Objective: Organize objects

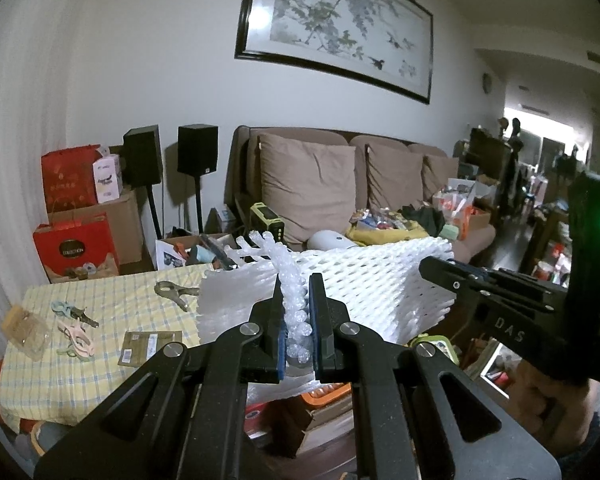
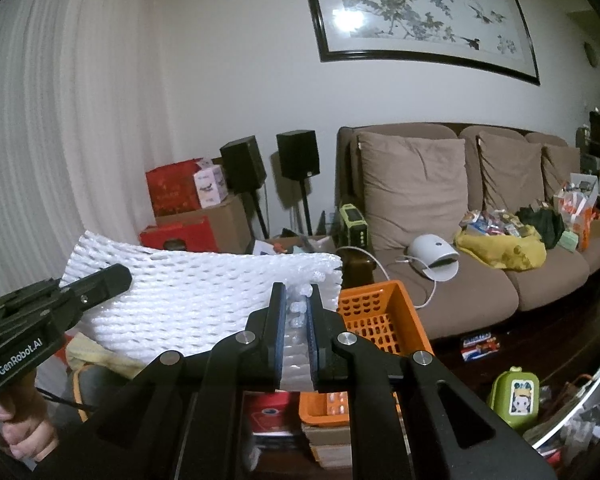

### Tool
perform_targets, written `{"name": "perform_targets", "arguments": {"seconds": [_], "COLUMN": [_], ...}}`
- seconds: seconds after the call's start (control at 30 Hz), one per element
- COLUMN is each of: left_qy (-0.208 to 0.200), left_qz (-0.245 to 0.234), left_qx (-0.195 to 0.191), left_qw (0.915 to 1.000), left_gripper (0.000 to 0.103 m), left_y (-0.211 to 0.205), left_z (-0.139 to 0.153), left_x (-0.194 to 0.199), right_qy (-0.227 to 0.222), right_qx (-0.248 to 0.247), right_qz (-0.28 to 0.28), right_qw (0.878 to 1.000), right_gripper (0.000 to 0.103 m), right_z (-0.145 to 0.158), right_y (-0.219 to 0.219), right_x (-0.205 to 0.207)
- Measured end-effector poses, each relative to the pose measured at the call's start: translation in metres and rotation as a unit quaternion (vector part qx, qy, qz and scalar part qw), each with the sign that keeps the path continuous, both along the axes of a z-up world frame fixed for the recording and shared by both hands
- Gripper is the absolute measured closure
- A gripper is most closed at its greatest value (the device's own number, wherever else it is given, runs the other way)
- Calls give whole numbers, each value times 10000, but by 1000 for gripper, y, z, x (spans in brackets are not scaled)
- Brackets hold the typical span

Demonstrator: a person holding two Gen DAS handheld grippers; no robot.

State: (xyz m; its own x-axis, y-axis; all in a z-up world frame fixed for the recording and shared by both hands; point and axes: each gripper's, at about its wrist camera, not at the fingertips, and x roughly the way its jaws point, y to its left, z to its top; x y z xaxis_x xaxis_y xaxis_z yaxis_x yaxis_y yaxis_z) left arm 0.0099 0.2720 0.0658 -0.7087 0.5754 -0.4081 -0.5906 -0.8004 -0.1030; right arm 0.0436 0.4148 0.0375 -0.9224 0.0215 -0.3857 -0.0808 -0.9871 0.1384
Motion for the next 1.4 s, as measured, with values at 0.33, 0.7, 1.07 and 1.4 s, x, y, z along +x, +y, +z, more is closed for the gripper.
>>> {"name": "perform_targets", "arguments": {"seconds": [0.33, 0.7, 1.07, 1.4], "left_qy": [-65, 4, 34, 53], "left_qz": [-118, -232, -339, -348], "left_qx": [-69, -102, -96, -80], "left_qw": [9999, 9997, 9994, 9993], "left_gripper": [94, 94, 94, 94], "left_y": [12, 27, 41, 48], "left_z": [-1, 4, 5, 4], "left_x": [-2, 0, 3, 2], "right_qy": [40, 85, 199, 207], "right_qx": [-55, -117, -182, -194], "right_qz": [-104, -246, -400, -485], "right_qw": [9999, 9996, 9988, 9984], "right_gripper": [94, 94, 94, 94], "right_z": [1, 4, 9, 10], "right_y": [8, 21, 32, 38], "right_x": [3, 9, 19, 21]}}
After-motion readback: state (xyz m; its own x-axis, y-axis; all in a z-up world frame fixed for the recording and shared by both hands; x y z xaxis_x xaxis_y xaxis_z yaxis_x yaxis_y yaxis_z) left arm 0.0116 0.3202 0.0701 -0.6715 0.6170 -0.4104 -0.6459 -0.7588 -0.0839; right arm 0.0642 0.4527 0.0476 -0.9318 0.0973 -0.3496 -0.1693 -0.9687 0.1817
